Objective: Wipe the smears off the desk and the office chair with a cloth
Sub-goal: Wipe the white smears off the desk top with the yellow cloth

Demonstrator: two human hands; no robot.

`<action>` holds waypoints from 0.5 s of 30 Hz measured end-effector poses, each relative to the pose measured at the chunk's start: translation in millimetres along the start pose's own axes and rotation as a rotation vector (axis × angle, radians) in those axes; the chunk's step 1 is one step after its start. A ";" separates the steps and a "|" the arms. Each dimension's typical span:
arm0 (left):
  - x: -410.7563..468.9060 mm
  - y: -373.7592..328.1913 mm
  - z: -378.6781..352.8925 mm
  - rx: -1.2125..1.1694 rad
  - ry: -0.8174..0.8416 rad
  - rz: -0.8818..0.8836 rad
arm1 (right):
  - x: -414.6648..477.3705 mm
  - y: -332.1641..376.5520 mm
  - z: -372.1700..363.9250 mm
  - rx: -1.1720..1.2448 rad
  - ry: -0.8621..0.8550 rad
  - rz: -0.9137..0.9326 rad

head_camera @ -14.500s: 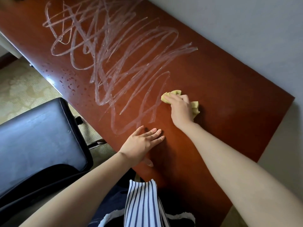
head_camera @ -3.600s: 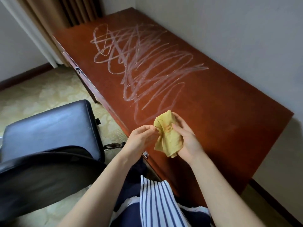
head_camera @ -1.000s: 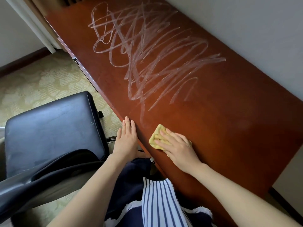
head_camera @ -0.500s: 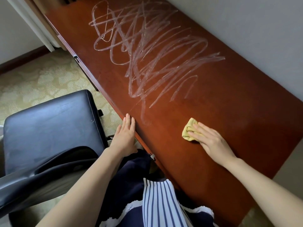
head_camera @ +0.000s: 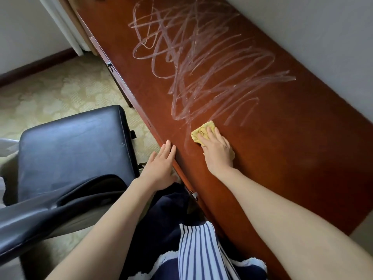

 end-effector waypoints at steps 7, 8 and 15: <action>-3.1 -1.3 -0.1 0.042 -0.058 0.031 | -42.7 19.6 -12.0 0.036 0.027 0.292; -2.5 -1.5 0.9 0.053 -0.061 0.039 | -50.3 15.8 -11.0 0.053 0.026 0.345; -0.7 -5.5 2.6 0.109 0.014 0.075 | -89.5 -34.0 -5.4 0.086 -0.018 0.514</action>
Point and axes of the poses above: each hand's wrist, its own x-axis towards the middle knuckle, its own z-axis out of the back of the hand, y = z × x, the point moved 1 cm from there along x, towards the middle knuckle, and after that the axes turned 9 degrees about -z, right-handed, at the moved point
